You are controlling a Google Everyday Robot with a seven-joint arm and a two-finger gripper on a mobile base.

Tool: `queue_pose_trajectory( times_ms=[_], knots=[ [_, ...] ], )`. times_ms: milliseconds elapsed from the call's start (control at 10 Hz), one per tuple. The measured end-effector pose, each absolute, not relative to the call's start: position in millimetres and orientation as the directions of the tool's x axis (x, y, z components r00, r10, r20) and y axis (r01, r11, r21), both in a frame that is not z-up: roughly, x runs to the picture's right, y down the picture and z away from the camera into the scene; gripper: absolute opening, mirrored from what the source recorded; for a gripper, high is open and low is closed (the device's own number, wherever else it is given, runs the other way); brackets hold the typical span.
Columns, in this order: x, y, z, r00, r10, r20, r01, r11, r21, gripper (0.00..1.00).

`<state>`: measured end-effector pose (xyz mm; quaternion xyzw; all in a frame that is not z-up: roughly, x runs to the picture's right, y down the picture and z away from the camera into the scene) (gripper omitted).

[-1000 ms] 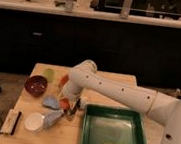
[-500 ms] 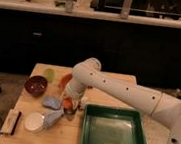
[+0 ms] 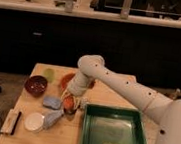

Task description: Place apple in metal cup

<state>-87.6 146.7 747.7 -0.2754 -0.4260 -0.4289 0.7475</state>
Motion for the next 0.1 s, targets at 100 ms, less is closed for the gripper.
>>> queue_pose_trajectory(
  times_ms=[100],
  knots=[
    [-88.8,146.2,747.8,0.259,-0.395,0.882,0.88,0.473,-0.046,0.02]
  ],
)
